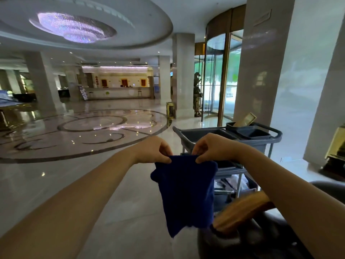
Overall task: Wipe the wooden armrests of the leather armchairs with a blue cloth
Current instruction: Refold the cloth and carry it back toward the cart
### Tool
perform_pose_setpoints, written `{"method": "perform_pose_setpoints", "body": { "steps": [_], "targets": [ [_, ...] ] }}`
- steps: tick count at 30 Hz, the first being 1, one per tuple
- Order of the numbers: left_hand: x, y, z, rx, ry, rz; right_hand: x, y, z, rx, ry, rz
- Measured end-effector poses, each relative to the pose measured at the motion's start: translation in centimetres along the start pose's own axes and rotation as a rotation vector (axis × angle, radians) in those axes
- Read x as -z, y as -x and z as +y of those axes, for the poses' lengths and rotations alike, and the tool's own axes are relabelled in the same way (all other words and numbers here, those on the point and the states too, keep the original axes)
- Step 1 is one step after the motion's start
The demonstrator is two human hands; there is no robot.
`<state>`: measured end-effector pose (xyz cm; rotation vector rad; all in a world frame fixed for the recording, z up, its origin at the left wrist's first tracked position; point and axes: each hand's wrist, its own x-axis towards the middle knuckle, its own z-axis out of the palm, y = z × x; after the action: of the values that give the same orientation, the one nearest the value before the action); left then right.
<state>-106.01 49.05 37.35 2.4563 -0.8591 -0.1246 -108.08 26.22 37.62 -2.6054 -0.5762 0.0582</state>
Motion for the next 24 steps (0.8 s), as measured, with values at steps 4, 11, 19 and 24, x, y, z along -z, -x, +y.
{"method": "perform_pose_setpoints", "body": {
  "steps": [4, 11, 19, 24],
  "targets": [
    [2.9, -8.0, -5.4, 0.009, -0.017, -0.026, 1.3, -9.1, 3.8, -0.016, -0.012, 0.007],
    [7.5, -22.7, -15.1, -0.039, -0.022, -0.076, 4.1, -24.4, 10.3, -0.080, -0.033, 0.024],
    [13.0, -40.8, -25.1, -0.222, -0.045, -0.120, 7.9, -39.1, 16.8, -0.194, -0.010, 0.126],
    [16.5, -52.0, -28.4, -0.321, -0.027, -0.151, 11.8, -46.7, 20.8, -0.275, 0.015, 0.198]
  ]
}}
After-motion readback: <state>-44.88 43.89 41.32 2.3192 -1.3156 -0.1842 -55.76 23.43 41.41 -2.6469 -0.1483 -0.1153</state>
